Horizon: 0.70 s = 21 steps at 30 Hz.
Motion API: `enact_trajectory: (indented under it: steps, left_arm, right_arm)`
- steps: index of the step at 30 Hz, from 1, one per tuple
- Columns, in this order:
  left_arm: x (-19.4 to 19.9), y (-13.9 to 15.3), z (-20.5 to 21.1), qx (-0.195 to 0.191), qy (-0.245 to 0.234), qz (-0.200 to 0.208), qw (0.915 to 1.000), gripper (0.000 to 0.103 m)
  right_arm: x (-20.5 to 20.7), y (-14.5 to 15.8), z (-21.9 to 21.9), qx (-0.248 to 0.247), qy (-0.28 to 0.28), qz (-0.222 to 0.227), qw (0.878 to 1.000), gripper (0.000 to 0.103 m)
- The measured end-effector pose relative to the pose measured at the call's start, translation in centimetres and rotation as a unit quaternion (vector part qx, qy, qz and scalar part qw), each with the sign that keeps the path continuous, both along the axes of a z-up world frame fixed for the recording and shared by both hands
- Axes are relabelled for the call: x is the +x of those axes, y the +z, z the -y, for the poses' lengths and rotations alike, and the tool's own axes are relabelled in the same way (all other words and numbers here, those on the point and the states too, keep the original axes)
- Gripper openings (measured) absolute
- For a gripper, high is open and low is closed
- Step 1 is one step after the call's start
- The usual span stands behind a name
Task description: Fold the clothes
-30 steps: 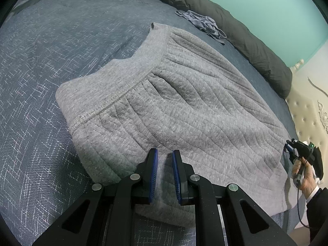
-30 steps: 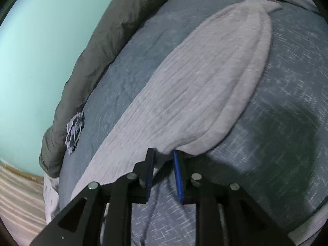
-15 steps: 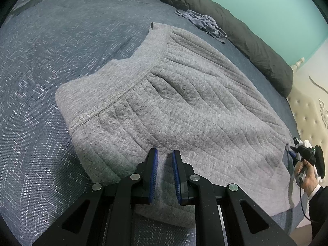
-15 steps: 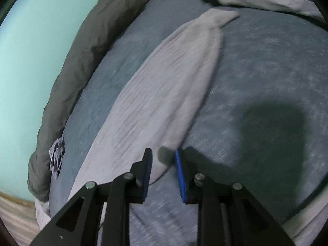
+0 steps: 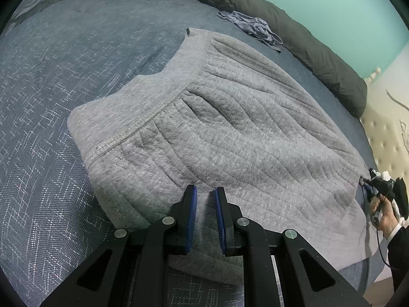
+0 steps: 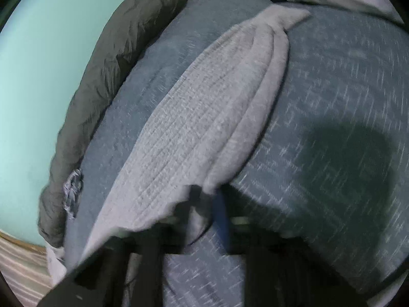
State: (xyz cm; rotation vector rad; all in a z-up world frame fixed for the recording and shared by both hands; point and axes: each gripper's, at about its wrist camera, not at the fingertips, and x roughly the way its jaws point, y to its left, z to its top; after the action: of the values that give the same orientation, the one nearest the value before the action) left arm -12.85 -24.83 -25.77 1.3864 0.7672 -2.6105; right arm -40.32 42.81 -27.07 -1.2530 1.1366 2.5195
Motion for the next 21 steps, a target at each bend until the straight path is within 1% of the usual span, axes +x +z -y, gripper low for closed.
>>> enact_trajectory:
  steps: [3, 4, 6, 9, 11, 12, 13, 15, 18, 21]
  left_arm:
    - [0.0, 0.0, 0.1, -0.001, -0.002, 0.000, 1.0000, 0.015]
    - [-0.1, 0.0, 0.1, -0.002, -0.002, 0.000, 1.0000, 0.015]
    - [0.0, 0.0, 0.1, -0.003, -0.004, 0.000, 1.0000, 0.015]
    - [-0.1, -0.1, 0.0, -0.005, -0.003, 0.001, 1.0000, 0.015]
    - [-0.1, -0.1, 0.0, -0.006, -0.003, 0.002, 1.0000, 0.015]
    - [-0.1, -0.1, -0.1, -0.007, -0.003, 0.002, 1.0000, 0.015]
    - [-0.2, -0.1, -0.1, -0.009, -0.003, 0.003, 1.0000, 0.015]
    - [-0.2, -0.1, -0.1, -0.008, -0.003, 0.003, 1.0000, 0.015]
    - [-0.2, -0.1, -0.1, -0.006, -0.001, 0.003, 1.0000, 0.015]
    - [-0.2, -0.1, -0.1, -0.004, 0.000, 0.003, 1.0000, 0.015]
  right_arm:
    - [0.2, 1.9, -1.0, 0.032, -0.006, -0.039, 0.999, 0.006]
    - [0.0, 2.0, -1.2, 0.029, -0.002, -0.040, 0.999, 0.006]
    - [-0.6, 1.5, -1.0, 0.029, 0.005, -0.025, 0.999, 0.006]
    - [0.0, 0.1, -1.4, 0.014, 0.001, -0.004, 1.000, 0.006]
    - [0.5, -1.0, -1.9, -0.006, -0.009, 0.013, 1.000, 0.009]
    - [1.1, -1.1, -2.2, -0.014, -0.011, 0.008, 1.000, 0.012]
    - [1.3, -0.9, -2.2, -0.010, -0.011, 0.004, 1.000, 0.017]
    - [1.6, -0.2, -2.3, 0.012, -0.004, 0.005, 1.000, 0.021]
    - [2.8, 0.7, -3.4, 0.018, -0.029, 0.003, 0.999, 0.021]
    - [4.1, 1.4, -3.6, 0.001, -0.021, 0.001, 1.000, 0.022]
